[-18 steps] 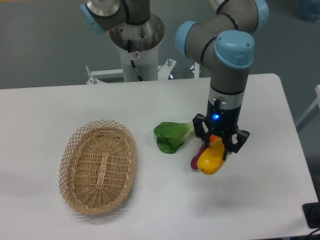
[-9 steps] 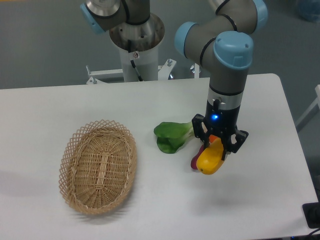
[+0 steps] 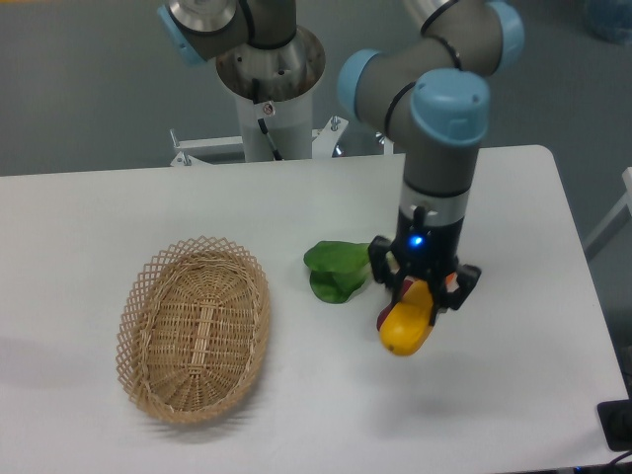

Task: Place the mango on the table
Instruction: 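Carry the yellow mango toward the basket and lower it to the table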

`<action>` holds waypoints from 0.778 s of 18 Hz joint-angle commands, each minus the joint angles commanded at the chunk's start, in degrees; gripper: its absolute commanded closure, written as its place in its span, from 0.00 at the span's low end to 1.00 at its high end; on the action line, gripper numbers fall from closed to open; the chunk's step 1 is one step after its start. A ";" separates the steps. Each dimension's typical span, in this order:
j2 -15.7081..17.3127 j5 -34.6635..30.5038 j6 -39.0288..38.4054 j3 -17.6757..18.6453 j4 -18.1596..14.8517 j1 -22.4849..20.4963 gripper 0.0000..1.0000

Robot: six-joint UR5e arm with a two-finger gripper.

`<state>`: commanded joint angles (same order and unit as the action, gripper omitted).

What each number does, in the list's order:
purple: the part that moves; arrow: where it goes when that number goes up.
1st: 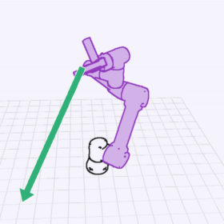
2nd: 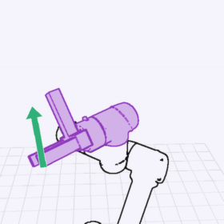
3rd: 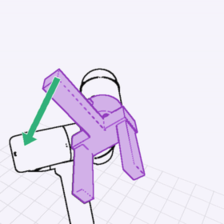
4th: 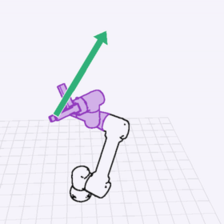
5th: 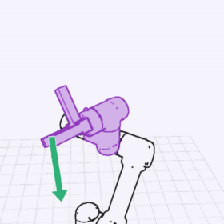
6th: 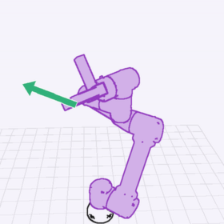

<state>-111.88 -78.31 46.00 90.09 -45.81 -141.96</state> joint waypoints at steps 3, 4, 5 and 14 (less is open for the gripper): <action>-2.38 -2.90 -4.94 -0.17 2.92 2.73 0.58; -3.08 -3.08 -5.82 -0.26 3.01 3.26 0.58; -3.96 -3.34 -6.44 -0.53 3.10 3.79 0.58; -9.23 -8.35 -6.19 -0.44 3.45 8.62 0.58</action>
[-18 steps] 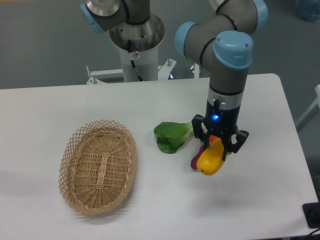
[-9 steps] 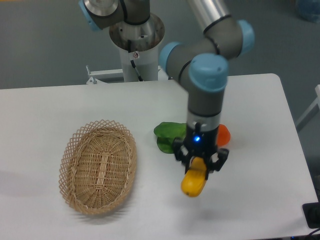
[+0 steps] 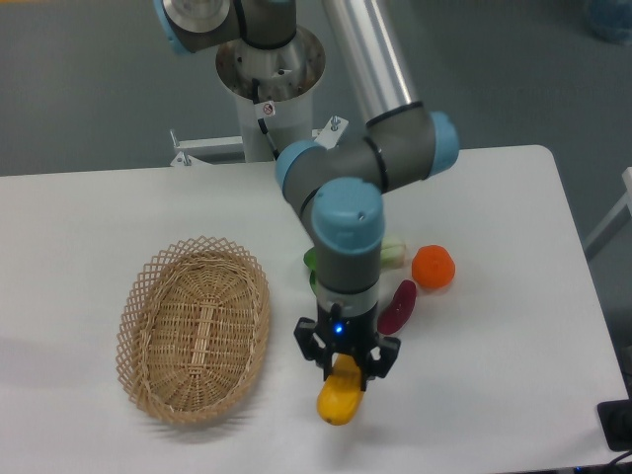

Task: Place the mango on the table
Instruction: 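Carry the yellow mango toward the basket and lower it to the table, then open the gripper to release the mango beside the basket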

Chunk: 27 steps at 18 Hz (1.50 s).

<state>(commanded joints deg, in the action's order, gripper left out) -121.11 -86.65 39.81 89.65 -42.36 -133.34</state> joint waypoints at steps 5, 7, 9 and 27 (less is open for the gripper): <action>-1.85 -4.31 0.00 0.00 -0.09 1.76 0.58; -2.11 -4.49 0.00 0.09 0.00 1.94 0.58; -2.38 -4.58 0.00 0.09 0.00 2.03 0.58; -3.43 -7.48 0.09 0.70 0.00 2.64 0.53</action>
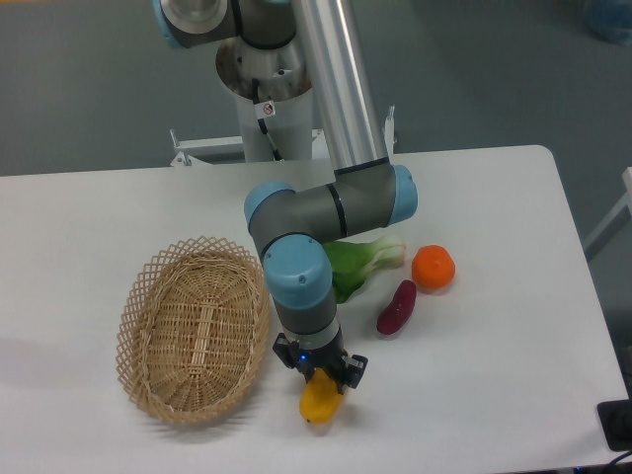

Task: Place the mango on the table
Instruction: 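Open the gripper to release the mango beside the basket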

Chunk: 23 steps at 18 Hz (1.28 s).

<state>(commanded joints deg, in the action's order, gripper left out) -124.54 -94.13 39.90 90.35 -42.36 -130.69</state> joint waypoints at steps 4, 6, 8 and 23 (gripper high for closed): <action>0.00 0.00 0.00 0.00 0.00 0.00 0.51; -0.09 0.00 0.00 -0.09 0.09 0.00 0.50; -0.09 0.00 0.00 -0.18 0.09 0.00 0.46; 0.79 0.09 -0.26 -0.88 0.09 -0.09 0.00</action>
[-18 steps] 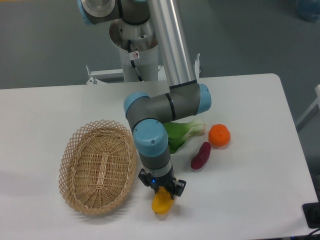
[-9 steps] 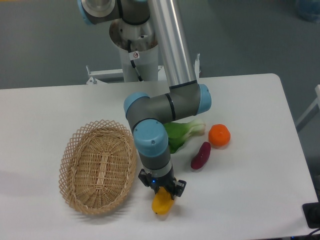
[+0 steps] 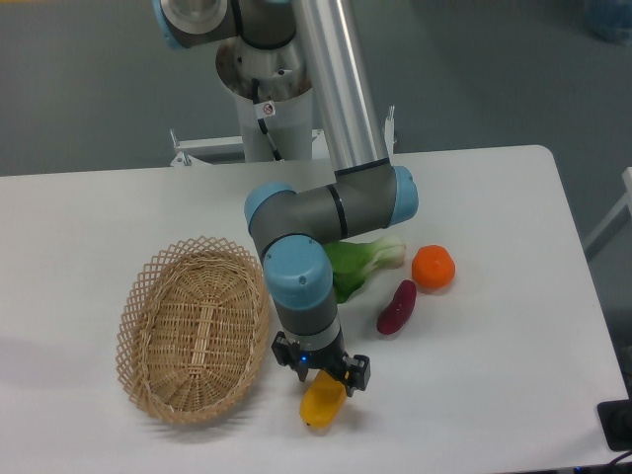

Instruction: Place the mango on the table

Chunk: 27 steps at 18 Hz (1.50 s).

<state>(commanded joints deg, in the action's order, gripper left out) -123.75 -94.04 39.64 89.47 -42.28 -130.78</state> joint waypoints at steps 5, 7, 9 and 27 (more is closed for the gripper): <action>4.21 0.00 0.87 -0.44 -0.17 -1.49 0.00; 5.80 0.00 2.63 -0.88 -0.87 -2.02 0.00; 6.77 -0.09 3.95 -1.14 -0.88 -2.46 0.00; 24.70 8.17 34.44 -1.32 -31.72 -18.89 0.00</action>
<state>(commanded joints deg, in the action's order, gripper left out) -99.06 -85.87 74.08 88.15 -74.00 -149.67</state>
